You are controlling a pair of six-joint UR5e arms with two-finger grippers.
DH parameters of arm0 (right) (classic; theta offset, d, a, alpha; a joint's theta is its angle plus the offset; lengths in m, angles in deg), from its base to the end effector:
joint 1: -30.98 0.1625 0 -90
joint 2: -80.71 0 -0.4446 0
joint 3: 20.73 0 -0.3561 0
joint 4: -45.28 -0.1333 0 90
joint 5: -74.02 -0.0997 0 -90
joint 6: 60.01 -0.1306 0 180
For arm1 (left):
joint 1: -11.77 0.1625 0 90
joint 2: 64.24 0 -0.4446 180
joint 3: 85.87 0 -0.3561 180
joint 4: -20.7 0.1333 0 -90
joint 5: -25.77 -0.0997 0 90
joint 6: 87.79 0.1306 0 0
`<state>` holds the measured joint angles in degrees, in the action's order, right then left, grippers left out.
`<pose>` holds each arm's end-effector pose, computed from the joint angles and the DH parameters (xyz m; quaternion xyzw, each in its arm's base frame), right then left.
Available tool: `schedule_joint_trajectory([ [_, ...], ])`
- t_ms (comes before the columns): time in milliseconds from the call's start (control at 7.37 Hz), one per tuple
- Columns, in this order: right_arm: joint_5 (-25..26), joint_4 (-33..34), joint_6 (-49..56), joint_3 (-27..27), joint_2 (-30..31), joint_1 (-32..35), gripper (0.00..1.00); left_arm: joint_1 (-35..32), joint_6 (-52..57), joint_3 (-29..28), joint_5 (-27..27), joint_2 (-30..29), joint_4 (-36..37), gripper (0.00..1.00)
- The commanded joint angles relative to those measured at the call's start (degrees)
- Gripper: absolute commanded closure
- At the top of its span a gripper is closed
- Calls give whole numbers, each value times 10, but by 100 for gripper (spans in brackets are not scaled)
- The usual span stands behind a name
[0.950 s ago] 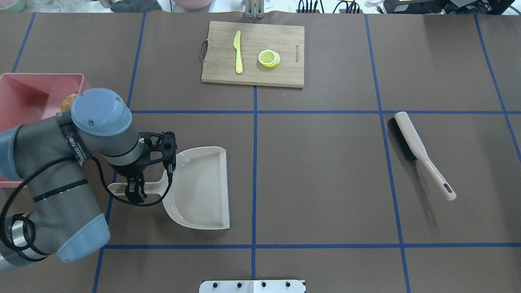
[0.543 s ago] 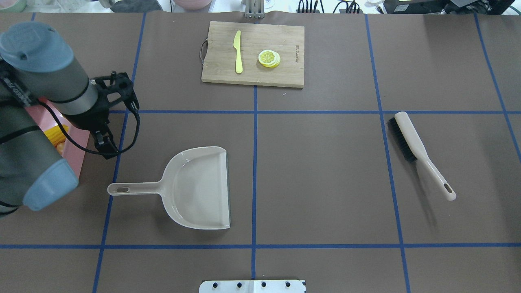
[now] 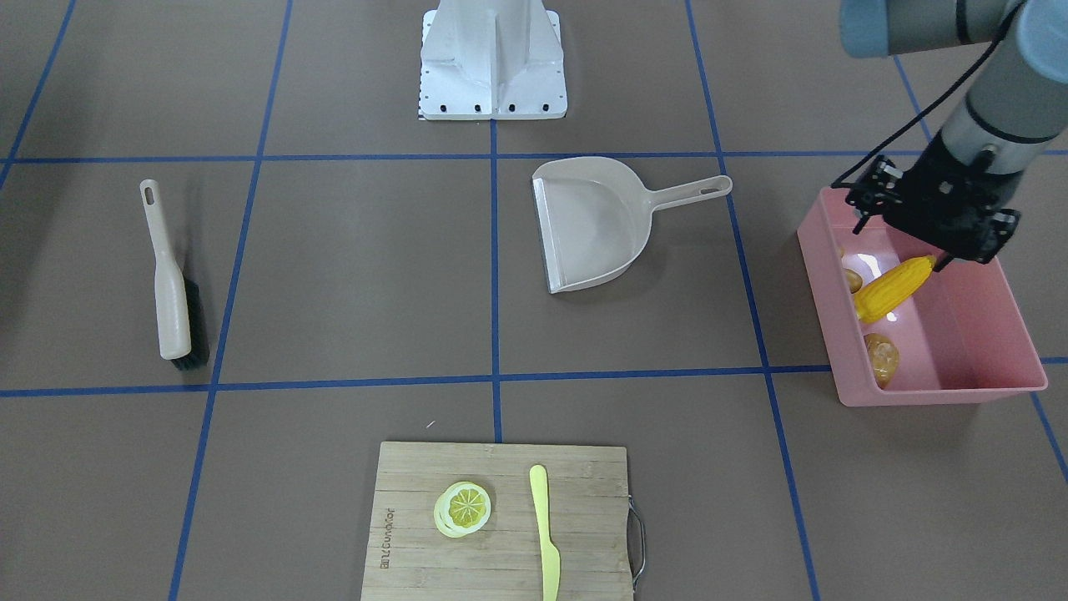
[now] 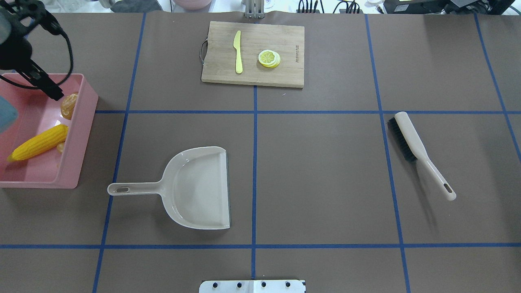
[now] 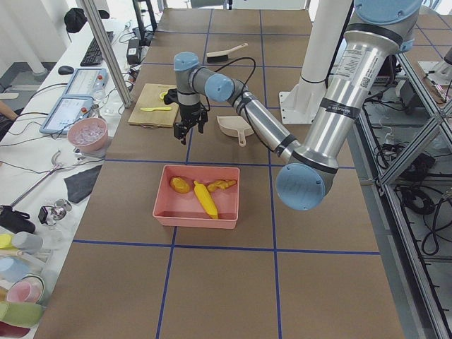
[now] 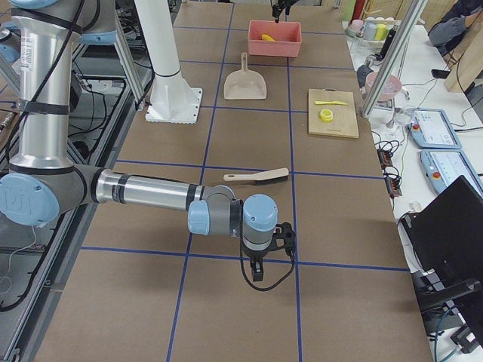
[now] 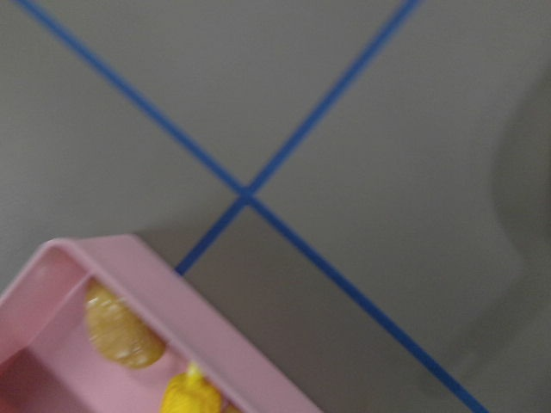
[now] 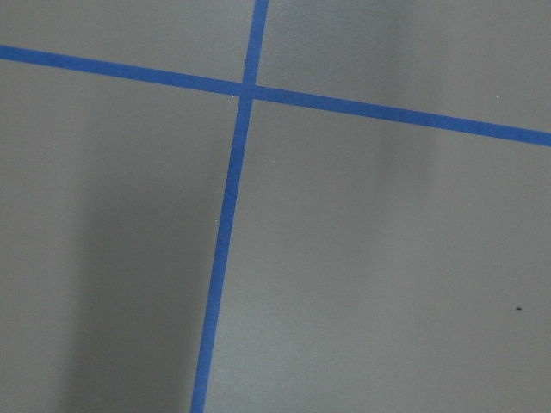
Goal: Sweep and dump trash into bin
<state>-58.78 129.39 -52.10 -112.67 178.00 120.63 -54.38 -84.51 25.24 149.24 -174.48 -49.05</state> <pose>0.0421 -0.3990 0.7316 0.0284 -0.3638 -0.0688 0.9285 0.1677 -0.5309 0.4101 0.1220 0.3098 0.2721 0.9028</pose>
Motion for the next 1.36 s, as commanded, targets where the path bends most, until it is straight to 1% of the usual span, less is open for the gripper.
schedule_joint_trajectory([
  [0, 0, 0, 0, 0, 0, 0, 0, -93, -5, -11, 24, 36, 18, 2],
  [136, 0, 0, 0, 0, 0, 0, 0, -130, -3, -20, 25, 73, 5, 2],
  [272, 0, 0, 0, 0, 0, 0, 0, -162, -4, -50, 26, 104, -35, 2],
  [407, 0, 0, -1, 0, 0, 0, 0, -192, -2, -81, 27, 120, -66, 2],
  [543, 0, 0, -1, 0, 0, 0, 0, -209, 1, -89, 52, 154, -68, 2],
  [679, 0, 0, -1, 0, 0, 0, 0, -220, 3, -89, 68, 209, -98, 2],
  [815, 0, 0, -1, 0, 0, 0, 0, -220, 3, -91, 68, 264, -161, 2],
  [950, 0, 0, -1, 0, 0, 0, 0, -221, 3, -104, 69, 287, -206, 2],
  [1222, 0, 0, -1, 0, 0, 0, 0, -220, 8, -127, 69, 288, -220, 2],
])
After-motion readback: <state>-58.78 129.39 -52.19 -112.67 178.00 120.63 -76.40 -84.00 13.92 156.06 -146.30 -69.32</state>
